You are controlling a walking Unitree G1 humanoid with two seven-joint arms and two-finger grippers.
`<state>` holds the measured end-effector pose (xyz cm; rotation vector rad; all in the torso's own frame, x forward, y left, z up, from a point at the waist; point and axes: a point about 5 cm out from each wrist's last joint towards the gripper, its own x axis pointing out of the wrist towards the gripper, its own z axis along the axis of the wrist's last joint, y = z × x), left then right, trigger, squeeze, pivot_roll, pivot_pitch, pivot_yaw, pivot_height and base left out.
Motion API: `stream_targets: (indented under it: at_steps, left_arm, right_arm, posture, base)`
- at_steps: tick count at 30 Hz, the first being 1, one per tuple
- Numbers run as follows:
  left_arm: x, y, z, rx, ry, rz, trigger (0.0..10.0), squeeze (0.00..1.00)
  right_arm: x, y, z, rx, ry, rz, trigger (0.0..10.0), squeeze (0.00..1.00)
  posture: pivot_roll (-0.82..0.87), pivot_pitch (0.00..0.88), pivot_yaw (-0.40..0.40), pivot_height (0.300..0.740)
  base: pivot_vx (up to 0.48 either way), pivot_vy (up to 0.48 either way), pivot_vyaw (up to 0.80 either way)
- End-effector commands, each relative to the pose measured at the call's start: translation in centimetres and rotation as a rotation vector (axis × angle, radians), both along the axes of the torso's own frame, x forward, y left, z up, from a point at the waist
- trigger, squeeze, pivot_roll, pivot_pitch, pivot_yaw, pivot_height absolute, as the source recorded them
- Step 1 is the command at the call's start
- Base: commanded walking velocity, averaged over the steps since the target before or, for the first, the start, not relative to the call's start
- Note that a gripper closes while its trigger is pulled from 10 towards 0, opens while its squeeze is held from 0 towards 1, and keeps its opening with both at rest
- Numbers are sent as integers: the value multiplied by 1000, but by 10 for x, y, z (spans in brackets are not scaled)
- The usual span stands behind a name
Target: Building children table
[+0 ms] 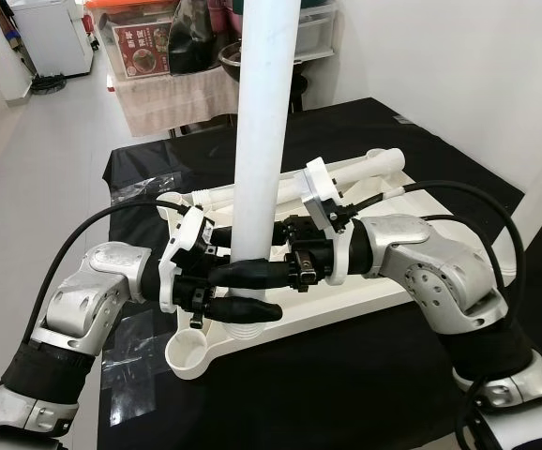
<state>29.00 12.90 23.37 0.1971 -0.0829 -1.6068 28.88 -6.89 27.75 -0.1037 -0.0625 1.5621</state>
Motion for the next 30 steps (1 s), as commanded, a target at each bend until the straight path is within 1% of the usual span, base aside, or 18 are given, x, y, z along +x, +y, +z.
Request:
stream_targets:
  at_steps: [1,2,6,7,9,10,12,14,15,17,20,22,23,24,25,26,29,30]
  left_arm:
    - [3,1,5,-17,7,18,10000,1000]
    - [4,1,6,-22,16,26,10000,1000]
    - [-5,17,7,6,26,32,10000,1000]
    - [-5,17,7,6,26,32,10000,1000]
    - [-13,27,12,-2,7,35,10000,1000]
    - [-13,27,12,-2,7,35,10000,1000]
    - [-28,39,27,-56,-13,16,10000,1000]
    - [-42,46,43,-99,-36,-28,10000,1000]
    - [-47,48,48,-110,-45,-47,10000,1000]
    - [-49,48,51,-116,-48,-55,10000,1000]
    - [-56,51,65,-127,-92,-74,10000,1000]
    - [-56,51,65,-127,-92,-74,10000,1000]
    - [-55,51,67,-122,-114,-65,10000,1000]
    - [-52,51,70,-125,-141,-33,10000,1000]
    - [-44,51,74,-132,-182,24,10000,1000]
    - [-44,51,74,-132,-182,24,10000,1000]
    - [-24,47,87,-188,-259,183,10000,1000]
    - [-24,47,87,-188,-259,183,10000,1000]
  right_arm:
    - [10,-3,0,-20,-10,-90,0,0]
    - [12,-3,0,-18,-11,-105,0,0]
    - [38,-23,-2,-16,-16,-322,0,0]
    - [38,-23,-2,-16,-16,-322,0,0]
    - [49,-40,-2,-29,-23,-427,0,0]
    - [49,-40,-2,-29,-23,-427,0,0]
    - [56,-61,-4,-62,-32,-505,0,0]
    - [59,-75,-8,-97,-38,-551,0,0]
    - [60,-79,-9,-110,-41,-564,0,0]
    - [60,-80,-10,-117,-43,-572,0,0]
    - [63,-83,-13,-129,-42,-585,0,0]
    - [63,-83,-13,-129,-42,-585,0,0]
    - [64,-82,-14,-129,-41,-587,0,0]
    - [64,-80,-16,-141,-48,-580,0,0]
    - [61,-75,-20,-173,-67,-552,0,0]
    - [61,-75,-20,-173,-67,-552,0,0]
    - [50,-59,-32,-273,-144,-440,0,0]
    - [50,-59,-32,-273,-144,-440,0,0]
  posture:
    - [-124,72,35,740]
    - [-124,72,35,740]
    - [-123,75,37,740]
    - [-123,75,37,740]
    - [-119,85,37,740]
    - [-119,85,37,740]
    - [-113,89,36,740]
    - [-102,91,31,740]
    - [-102,91,31,740]
    - [-102,91,31,740]
    - [-99,88,31,740]
    - [-99,88,31,740]
    - [-100,88,34,740]
    - [-100,85,35,740]
    - [-102,85,35,740]
    - [-102,85,35,740]
    - [-102,84,38,740]
    - [-102,84,38,740]
  base:
    - [0,0,0]
    - [0,0,0]
    - [0,0,0]
    - [0,0,0]
    - [0,0,0]
    - [0,0,0]
    - [0,0,0]
    - [0,0,0]
    - [0,0,0]
    - [0,0,0]
    - [0,0,0]
    - [0,0,0]
    - [0,0,0]
    - [0,0,0]
    - [0,0,0]
    - [0,0,0]
    - [0,0,0]
    - [0,0,0]
